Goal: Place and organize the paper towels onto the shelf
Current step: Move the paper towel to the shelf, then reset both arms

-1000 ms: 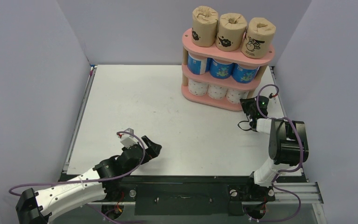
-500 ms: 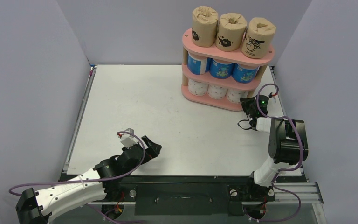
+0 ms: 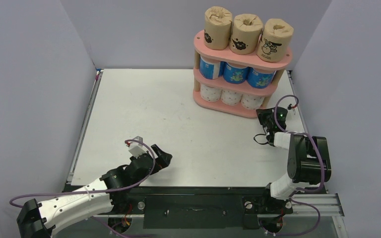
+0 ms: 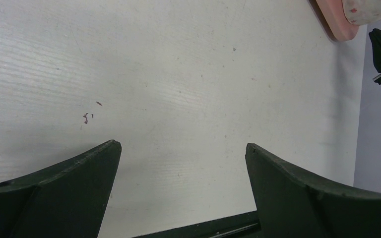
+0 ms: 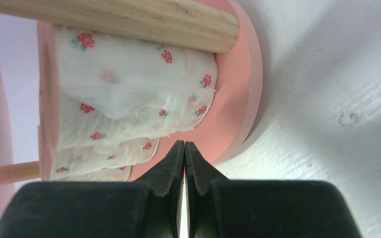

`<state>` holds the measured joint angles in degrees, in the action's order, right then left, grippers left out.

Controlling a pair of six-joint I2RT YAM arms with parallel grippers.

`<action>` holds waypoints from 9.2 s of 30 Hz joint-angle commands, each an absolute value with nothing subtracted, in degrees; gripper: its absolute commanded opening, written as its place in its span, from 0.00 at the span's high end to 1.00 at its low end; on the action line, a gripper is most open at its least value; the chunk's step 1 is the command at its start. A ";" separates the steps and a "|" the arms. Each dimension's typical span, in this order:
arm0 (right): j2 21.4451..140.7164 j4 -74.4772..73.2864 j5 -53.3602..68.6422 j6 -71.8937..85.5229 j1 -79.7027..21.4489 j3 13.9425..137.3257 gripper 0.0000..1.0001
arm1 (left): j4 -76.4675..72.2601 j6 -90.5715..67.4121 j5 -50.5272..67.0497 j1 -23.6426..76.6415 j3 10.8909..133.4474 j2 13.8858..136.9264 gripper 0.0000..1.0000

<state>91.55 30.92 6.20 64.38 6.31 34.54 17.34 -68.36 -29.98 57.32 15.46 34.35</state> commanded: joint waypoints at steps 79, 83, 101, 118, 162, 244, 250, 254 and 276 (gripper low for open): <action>79.54 31.28 4.13 60.60 2.03 45.55 1.00 | 16.50 -65.74 -31.33 56.87 19.78 35.77 0.04; 76.16 31.83 2.54 60.09 -3.29 42.25 1.00 | 15.79 -65.68 -31.06 56.87 19.77 36.55 0.04; 88.38 32.70 -2.63 59.32 -21.94 56.57 1.00 | 18.56 -67.05 -30.93 56.95 18.93 32.96 0.04; 99.89 33.80 -7.11 60.44 -24.25 66.32 1.00 | 21.79 -66.53 -33.10 56.89 18.81 29.75 0.04; 63.87 3.30 -7.13 35.29 -31.33 46.36 0.36 | 25.21 -62.79 -38.12 56.70 21.74 27.74 0.04; 58.47 35.06 -38.44 15.32 -3.03 15.37 0.15 | -63.38 -6.86 -20.57 5.27 14.14 83.93 0.04; 63.53 42.76 -39.99 17.45 -3.08 13.17 0.15 | -63.34 -6.86 -20.53 5.25 14.12 83.93 0.04; 66.84 42.91 -34.24 15.05 -3.14 16.02 0.15 | -63.35 -6.86 -20.55 5.20 14.15 83.89 0.04; 78.16 59.76 -23.04 8.54 -2.89 14.32 0.15 | -63.38 -6.77 -20.61 5.19 14.15 83.94 0.04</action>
<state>78.46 58.13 -24.14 7.88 -3.14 11.38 -59.83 -6.79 -21.12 5.52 14.37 83.50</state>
